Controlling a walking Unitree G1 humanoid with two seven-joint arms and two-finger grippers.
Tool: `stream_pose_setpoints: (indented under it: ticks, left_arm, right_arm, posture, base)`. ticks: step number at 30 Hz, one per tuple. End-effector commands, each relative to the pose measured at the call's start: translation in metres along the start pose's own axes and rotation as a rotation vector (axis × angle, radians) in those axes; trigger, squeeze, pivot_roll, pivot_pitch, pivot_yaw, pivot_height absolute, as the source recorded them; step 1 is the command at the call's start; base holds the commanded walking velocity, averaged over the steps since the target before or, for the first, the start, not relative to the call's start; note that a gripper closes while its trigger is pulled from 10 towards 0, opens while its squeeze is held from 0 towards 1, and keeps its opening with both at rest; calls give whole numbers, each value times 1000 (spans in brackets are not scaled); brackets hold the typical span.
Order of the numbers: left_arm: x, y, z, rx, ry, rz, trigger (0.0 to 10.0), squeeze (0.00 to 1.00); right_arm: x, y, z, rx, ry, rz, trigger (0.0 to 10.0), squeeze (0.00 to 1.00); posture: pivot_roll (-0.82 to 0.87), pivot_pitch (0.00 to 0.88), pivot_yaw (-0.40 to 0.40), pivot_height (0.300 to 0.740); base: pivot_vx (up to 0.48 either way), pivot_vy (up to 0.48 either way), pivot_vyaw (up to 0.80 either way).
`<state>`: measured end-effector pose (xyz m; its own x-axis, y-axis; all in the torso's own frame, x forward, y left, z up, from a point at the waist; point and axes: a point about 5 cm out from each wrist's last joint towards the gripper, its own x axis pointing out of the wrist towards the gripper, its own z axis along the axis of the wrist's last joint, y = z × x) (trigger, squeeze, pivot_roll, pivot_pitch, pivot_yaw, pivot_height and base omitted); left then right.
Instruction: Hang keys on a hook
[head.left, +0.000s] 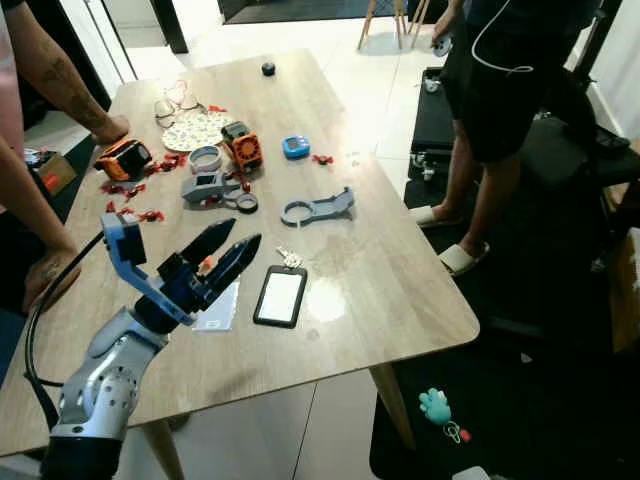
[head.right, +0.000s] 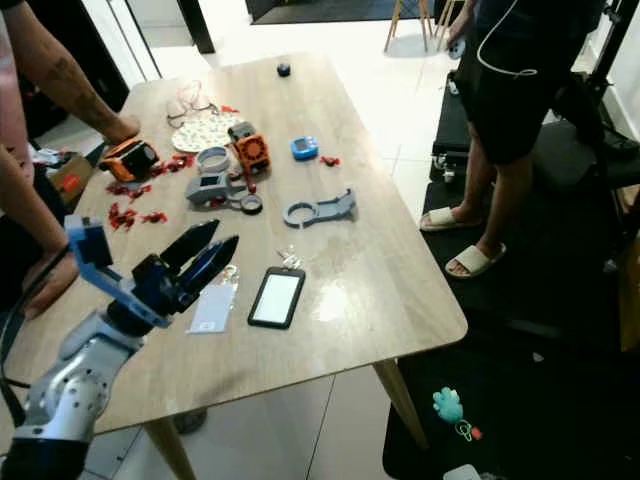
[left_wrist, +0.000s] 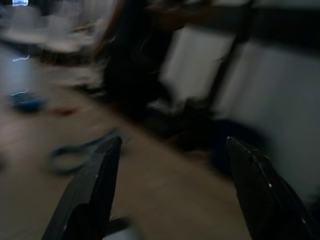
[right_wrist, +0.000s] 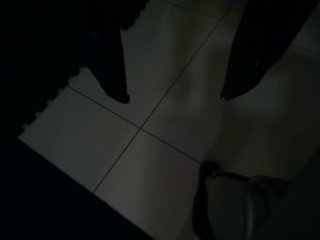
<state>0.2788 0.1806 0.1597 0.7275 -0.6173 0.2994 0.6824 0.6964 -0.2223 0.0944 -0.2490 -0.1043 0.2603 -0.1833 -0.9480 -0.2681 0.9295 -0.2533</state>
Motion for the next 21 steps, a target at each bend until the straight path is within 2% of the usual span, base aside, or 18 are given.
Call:
stream_pose_setpoints:
  ticks: [1, 3, 5, 6, 8, 9, 13, 21]
  left_arm:
    - [0, 5, -9, 39, 53, 70, 10000, 0]
    - [2, 4, -15, 48, 90, 78, 10000, 0]
    - [1, 2, -29, 97, 196, 97, 10000, 0]
    - [1, 2, -29, 97, 196, 97, 10000, 0]
    - [-4, 0, -48, 133, 311, 116, 10000, 0]
    - [-4, 0, -48, 133, 311, 116, 10000, 0]
    - [-15, -1, -73, 131, 441, 164, 10000, 0]
    - [-20, -3, -91, 114, 525, 226, 10000, 0]
  right_arm:
    - [0, 4, -2, -8, 10, 13, 10000, 0]
    - [0, 4, -2, -11, 11, 14, 10000, 0]
    - [0, 4, -2, -13, 11, 14, 10000, 0]
    - [0, 4, -2, -13, 11, 14, 10000, 0]
    - [0, 4, -2, -15, 11, 12, 10000, 0]
    - [0, 4, -2, -15, 11, 12, 10000, 0]
    - [0, 3, -3, -18, 14, 9, 10000, 0]
    - [0, 4, -5, -15, 18, 9, 10000, 0]
  posture:
    - [-126, 88, 116, 740]
    - [-126, 88, 116, 740]
    - [-126, 88, 116, 740]
    - [-126, 88, 116, 740]
    - [-129, 83, 119, 740]
    - [-129, 83, 119, 740]
    - [-126, 86, 120, 740]
    - [-126, 95, 125, 740]
  base:
    - [0, 0, 0]
    - [0, 0, 0]
    - [0, 0, 0]
    - [0, 0, 0]
    - [0, 0, 0]
    - [0, 0, 0]
    - [0, 0, 0]
    - [0, 0, 0]
